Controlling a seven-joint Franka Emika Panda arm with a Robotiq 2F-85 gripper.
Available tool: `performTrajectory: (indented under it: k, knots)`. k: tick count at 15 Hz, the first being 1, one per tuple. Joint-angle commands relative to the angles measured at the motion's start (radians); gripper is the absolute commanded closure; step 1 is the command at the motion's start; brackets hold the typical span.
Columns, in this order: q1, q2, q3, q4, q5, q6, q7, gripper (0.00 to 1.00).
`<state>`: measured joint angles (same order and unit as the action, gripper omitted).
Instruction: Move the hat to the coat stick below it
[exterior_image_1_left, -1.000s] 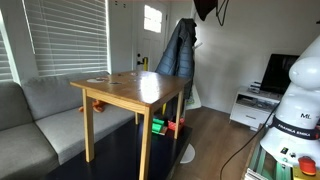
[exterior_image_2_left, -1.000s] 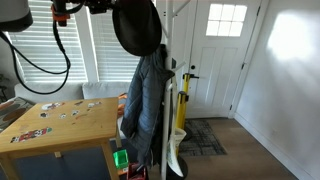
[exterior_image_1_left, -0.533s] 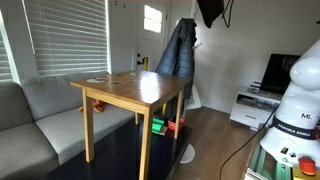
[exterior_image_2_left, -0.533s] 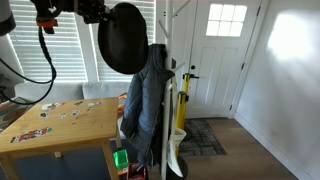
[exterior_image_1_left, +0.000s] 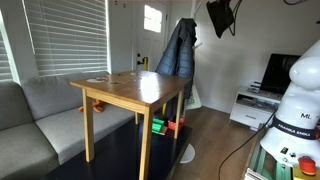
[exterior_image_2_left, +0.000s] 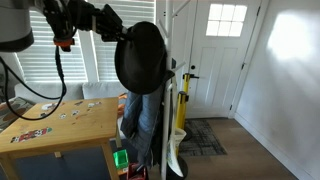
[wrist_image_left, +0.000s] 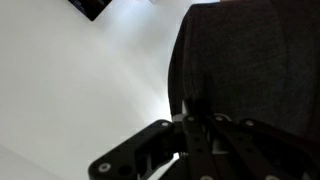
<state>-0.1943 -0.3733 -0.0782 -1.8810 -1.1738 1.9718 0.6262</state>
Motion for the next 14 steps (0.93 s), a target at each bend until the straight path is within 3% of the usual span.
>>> performTrajectory:
  k: [1, 8, 14]
  knots:
    - [-0.02, 0.027, -0.048, -0.023, -0.058, 0.027, 0.085, 0.98]
    - [-0.051, 0.162, -0.161, -0.019, -0.083, 0.226, 0.205, 0.98]
    - [-0.067, 0.296, -0.195, 0.013, -0.063, 0.373, 0.281, 0.98]
